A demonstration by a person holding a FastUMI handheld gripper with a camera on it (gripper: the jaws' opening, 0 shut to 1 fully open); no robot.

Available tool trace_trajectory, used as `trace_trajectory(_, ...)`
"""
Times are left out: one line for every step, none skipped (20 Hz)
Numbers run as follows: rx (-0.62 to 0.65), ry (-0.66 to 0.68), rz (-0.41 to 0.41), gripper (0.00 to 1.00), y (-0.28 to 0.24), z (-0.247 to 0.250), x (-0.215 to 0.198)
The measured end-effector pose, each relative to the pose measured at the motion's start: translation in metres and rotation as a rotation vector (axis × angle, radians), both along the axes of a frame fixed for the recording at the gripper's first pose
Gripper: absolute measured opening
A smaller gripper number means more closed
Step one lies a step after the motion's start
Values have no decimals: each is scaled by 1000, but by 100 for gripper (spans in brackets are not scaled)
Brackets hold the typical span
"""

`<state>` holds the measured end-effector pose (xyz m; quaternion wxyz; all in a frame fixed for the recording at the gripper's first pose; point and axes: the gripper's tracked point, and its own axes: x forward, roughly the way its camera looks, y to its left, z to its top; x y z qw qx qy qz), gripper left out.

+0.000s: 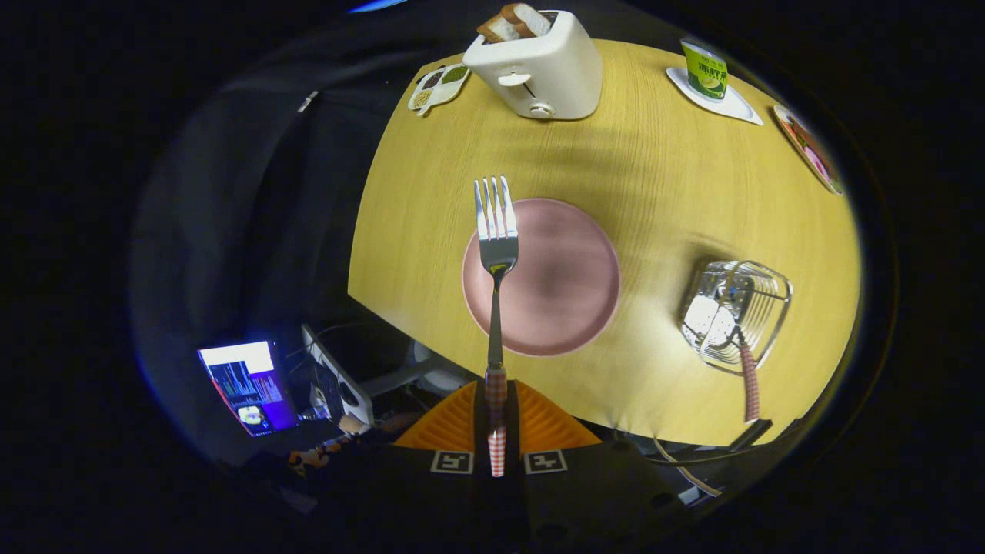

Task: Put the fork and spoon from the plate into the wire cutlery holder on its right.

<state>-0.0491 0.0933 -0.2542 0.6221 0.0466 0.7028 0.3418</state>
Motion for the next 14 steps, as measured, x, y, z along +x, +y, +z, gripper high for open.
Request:
trace_trajectory(-38, -13, 32, 9, -19, 4, 3)
trace_trajectory(-73, -15, 55, 9, -36, 7, 6)
trace_trajectory(-97, -3, 65, 9, -51, 11, 8)
trace_trajectory(-117, 11, 72, 9, -63, 12, 9)
trace_trajectory(-138, 29, 83, 9, -75, 13, 9)
trace_trajectory(-163, 47, 96, 9, -87, 12, 9)
trace_trajectory(-193, 65, 112, 9, -99, 10, 9)
trace_trajectory(-226, 88, 129, 9, -110, 8, 8)
trace_trajectory(-262, 108, 143, 9, -121, 3, 8)
trace_trajectory(-299, 133, 162, 9, -130, -2, 7)
trace_trajectory(-337, 159, 177, 9, -141, -7, 5)
trace_trajectory(-375, 187, 189, 9, -148, -14, 5)
trace_trajectory(-408, 210, 193, 9, -154, -20, 7)
trace_trajectory(-434, 233, 195, 9, -158, -26, 8)
